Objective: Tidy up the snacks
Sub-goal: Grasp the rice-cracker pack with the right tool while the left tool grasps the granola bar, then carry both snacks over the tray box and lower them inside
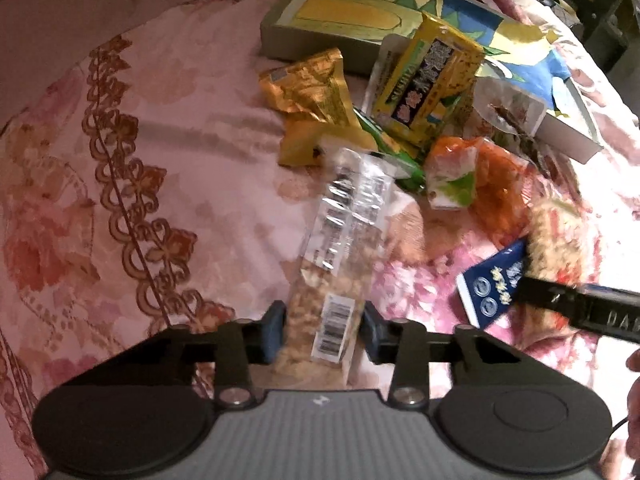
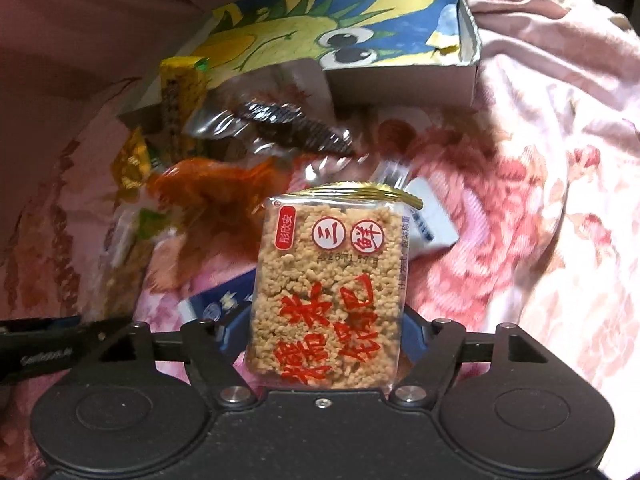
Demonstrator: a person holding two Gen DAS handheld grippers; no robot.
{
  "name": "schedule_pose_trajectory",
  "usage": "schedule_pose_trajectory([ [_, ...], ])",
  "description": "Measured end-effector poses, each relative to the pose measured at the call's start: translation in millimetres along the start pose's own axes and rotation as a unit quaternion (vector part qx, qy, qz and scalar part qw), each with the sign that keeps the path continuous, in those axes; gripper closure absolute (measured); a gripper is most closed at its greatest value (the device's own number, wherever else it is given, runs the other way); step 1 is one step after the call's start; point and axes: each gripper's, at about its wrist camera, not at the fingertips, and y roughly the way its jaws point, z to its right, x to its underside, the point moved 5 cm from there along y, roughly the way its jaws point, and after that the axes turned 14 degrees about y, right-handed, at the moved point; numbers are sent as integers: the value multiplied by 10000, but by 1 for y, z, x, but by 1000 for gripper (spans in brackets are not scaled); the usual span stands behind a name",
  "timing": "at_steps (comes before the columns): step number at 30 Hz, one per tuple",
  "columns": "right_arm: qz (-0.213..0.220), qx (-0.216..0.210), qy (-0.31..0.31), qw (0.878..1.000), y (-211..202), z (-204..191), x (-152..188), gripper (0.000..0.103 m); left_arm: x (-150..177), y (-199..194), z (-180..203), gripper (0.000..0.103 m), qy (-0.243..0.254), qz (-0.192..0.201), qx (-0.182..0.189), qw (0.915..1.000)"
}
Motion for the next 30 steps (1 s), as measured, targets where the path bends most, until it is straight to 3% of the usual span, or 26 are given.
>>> schedule_pose_trajectory([
  [7,-201,-307,46,9993,-12,-8,14,28,14,-11,16,66,-341,-176,617,9974],
  [14,-306,-684,447,9962,-21,-13,15,29,12,-31,33,66,-86,119,576,9982],
  [19,-276,-891,693,9932,-27,0,12,29,13,-39,31,66,-183,308,555,9978],
  [24,113,-1170,779,9900,-43,10,2,29,9,-57,27,66,-112,1045,337,9939],
  [30,454,-1730,1150,9771,-61,21,-15,29,-12,-72,20,66,-386,1820,270,9822],
])
